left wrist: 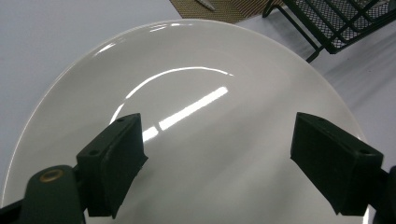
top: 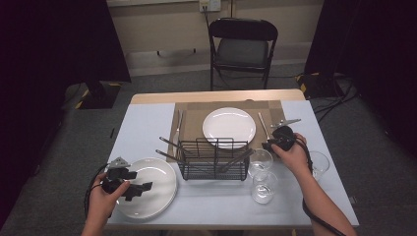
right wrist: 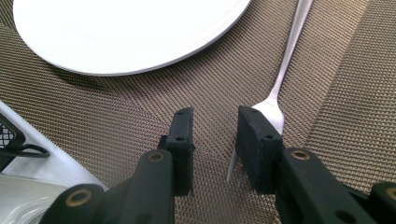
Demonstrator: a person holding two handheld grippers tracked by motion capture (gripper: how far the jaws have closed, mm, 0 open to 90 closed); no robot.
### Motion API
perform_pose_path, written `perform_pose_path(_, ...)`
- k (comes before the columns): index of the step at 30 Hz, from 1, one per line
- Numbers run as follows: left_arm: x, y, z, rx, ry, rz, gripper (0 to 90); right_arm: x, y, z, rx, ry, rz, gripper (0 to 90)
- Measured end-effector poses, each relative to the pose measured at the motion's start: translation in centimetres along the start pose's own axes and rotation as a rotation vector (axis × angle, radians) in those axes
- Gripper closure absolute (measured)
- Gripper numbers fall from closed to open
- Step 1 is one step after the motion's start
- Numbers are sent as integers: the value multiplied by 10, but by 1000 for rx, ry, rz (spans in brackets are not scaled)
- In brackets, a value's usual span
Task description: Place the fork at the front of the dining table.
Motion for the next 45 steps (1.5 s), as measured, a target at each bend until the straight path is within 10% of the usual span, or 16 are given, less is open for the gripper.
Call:
perform_pose_path(21, 0, 0, 0, -5, -1, 4, 170, 4, 1, 0, -13, -11, -2, 661)
perform_pose_path(45, -2, 0, 0, 0, 5, -4, 170, 1, -13, 27, -69, -1, -33, 300)
Point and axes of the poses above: each handheld gripper's, and its own axes: z roughly backward along the jaws, y roughly out of its underside, x roughly to its left, the point moved 2 cm from there along -z, roughly forward along the jaws, and after that the axes turned 11 degrees about z, right-handed, at the moved point
